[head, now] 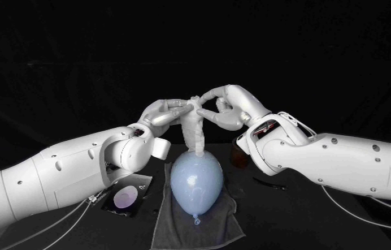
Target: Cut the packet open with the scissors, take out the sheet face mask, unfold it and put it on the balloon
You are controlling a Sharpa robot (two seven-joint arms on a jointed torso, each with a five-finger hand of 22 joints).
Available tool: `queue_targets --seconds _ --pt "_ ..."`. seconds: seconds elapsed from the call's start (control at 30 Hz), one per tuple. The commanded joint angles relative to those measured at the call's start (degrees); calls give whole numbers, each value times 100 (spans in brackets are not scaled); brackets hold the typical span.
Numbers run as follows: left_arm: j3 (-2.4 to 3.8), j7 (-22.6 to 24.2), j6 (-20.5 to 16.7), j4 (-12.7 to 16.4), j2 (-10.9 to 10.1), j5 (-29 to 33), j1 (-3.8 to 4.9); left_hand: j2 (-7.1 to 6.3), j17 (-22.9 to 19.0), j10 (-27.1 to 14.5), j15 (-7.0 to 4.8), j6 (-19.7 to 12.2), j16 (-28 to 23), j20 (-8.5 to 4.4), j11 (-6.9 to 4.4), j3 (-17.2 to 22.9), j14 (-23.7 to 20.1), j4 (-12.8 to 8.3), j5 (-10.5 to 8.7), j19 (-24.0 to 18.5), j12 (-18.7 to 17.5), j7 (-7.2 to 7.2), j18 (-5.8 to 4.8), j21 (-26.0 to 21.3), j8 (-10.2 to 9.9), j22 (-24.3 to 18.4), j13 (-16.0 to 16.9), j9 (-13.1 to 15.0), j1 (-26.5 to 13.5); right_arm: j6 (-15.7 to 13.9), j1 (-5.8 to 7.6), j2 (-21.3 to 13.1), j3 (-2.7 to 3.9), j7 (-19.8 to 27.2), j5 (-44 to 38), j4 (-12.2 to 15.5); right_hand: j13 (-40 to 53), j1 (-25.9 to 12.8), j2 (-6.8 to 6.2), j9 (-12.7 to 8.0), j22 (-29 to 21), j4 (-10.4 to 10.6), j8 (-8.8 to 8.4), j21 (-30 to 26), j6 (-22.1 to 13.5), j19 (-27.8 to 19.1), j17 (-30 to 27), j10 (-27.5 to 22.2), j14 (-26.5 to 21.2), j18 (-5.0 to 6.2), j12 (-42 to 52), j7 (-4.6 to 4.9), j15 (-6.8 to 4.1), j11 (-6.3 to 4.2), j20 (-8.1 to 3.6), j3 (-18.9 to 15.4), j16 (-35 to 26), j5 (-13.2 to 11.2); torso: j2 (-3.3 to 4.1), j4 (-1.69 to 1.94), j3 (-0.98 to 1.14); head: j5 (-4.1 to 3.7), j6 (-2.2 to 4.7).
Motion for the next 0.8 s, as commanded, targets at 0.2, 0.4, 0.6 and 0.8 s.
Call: queue_targets --seconds 0.2,0.4,0.6,0.8 --pt "6 47 27 46 -1 53 8 8 9 -19 2 47 20 6 12 121 -50 -91 19 -44 -15 -8 -18 44 23 16 -3 19 -56 -149 -51 191 3 -544 -821 -200 565 -27 -84 -18 822 36 -45 -74 -39 -43 1477 -37 590 -14 -63 15 60 32 13 -65 7 -9 -2 -3 3 -1 -10" --pt "6 52 35 69 -5 58 8 2 10 -11 3 58 18 9 10 113 -60 -91 19 -58 -11 -11 -20 57 28 26 -2 23 -74 -109 -74 261 3 -667 -1001 -270 548 -39 -108 -20 810 67 -41 -119 -14 -62 1452 -57 583 -5 -86 10 62 31 19 -104 -3 -12 -5 -9 3 6 -15" --pt "6 51 51 92 -1 61 8 -7 10 -7 4 63 17 10 8 105 -67 -95 19 -67 -9 -13 -20 66 30 32 -1 27 -84 -60 -102 317 3 -777 -1112 -313 542 -35 -116 -19 809 91 -26 -122 24 -66 1452 -64 583 -4 -94 1 59 25 21 -129 -4 -12 -5 -4 2 5 -18" --pt "6 50 64 113 -2 62 7 -13 9 -2 3 69 15 10 6 100 -74 -99 19 -72 -6 -14 -19 73 33 38 0 30 -90 -49 -123 351 3 -862 -1197 -347 555 12 -105 -10 813 122 19 -105 121 -63 1466 -55 587 -3 -74 -29 43 1 18 -154 3 -12 -4 -7 2 7 -24"
